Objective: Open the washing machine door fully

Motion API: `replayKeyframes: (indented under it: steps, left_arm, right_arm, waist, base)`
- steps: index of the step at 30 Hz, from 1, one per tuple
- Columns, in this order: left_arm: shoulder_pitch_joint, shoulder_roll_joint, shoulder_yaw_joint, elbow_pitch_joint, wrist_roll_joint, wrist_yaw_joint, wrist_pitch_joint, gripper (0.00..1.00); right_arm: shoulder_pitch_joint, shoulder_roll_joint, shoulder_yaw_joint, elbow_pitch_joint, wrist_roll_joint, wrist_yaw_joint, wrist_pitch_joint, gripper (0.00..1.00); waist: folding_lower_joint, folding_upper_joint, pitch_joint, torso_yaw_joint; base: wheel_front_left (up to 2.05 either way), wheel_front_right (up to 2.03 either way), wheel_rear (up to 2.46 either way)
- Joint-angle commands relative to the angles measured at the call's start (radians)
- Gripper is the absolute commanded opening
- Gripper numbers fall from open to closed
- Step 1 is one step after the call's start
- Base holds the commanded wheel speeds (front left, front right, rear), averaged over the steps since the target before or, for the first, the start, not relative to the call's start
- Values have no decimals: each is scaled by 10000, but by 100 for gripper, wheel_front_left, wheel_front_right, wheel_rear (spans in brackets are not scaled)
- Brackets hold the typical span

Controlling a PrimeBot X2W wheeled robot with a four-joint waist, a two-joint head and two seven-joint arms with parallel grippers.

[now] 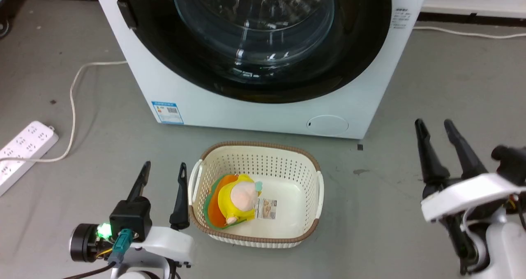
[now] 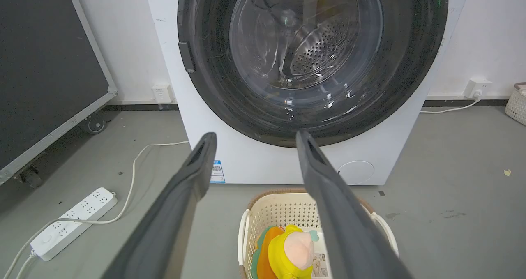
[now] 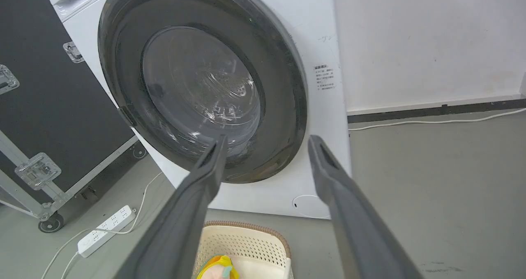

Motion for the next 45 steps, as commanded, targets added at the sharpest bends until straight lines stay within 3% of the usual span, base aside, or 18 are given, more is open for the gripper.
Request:
replayKeyframes:
  steps: [1, 4, 5, 6, 7, 8, 27, 39, 45]
  left_arm:
    - [-206, 15, -31, -102, 17, 80, -152, 100]
    - [-306, 15, -74, -149, 14, 111, -215, 100]
    - [-331, 16, -92, -161, 16, 118, -235, 100]
    - [-356, 16, -111, -173, 19, 123, -256, 100]
    - [-381, 17, -129, -183, 23, 127, -277, 100]
    - [-408, 20, -145, -193, 28, 132, -298, 100]
    - [-812, 58, -360, -369, -28, 231, -674, 100]
    - [-1183, 51, -503, -574, -57, 297, -925, 100]
    - [-1334, 46, -606, -591, -67, 327, -1050, 100]
  right_arm:
    - [-441, -124, -107, 185, 330, -4, 74, 100]
    - [-885, -228, -181, 473, 500, -4, 177, 100]
    - [-1036, -242, -205, 578, 573, -4, 216, 80]
    - [-1193, -247, -240, 682, 668, -4, 259, 42]
    - [-1349, -260, -285, 783, 750, -4, 291, 14]
    - [-1508, -275, -335, 893, 828, -4, 323, 0]
    - [-5123, -354, -2044, 3794, 3039, -6, 2122, 0]
    - [-7653, -786, -2850, 5742, 3831, -7, 3498, 0]
    - [-8926, -1311, -3202, 6927, 3988, -7, 4211, 0]
  waist:
    - [-1, -1, 159, 76]
    - [-1, -1, 335, 135]
    - [-1, -1, 387, 155]
    - [-1, -1, 443, 176]
    - [-1, -1, 499, 197]
    - [-1, -1, 554, 218]
    - [-1, -1, 1560, 670]
    - [-1, -1, 2400, 1031]
    - [-1, -1, 2744, 1241]
  base:
    - [0, 0, 0]
    - [0, 0, 0]
    - [0, 0, 0]
    - [0, 0, 0]
    - [0, 0, 0]
    - [0, 0, 0]
    - [0, 0, 0]
    - [0, 0, 0]
    - [0, 0, 0]
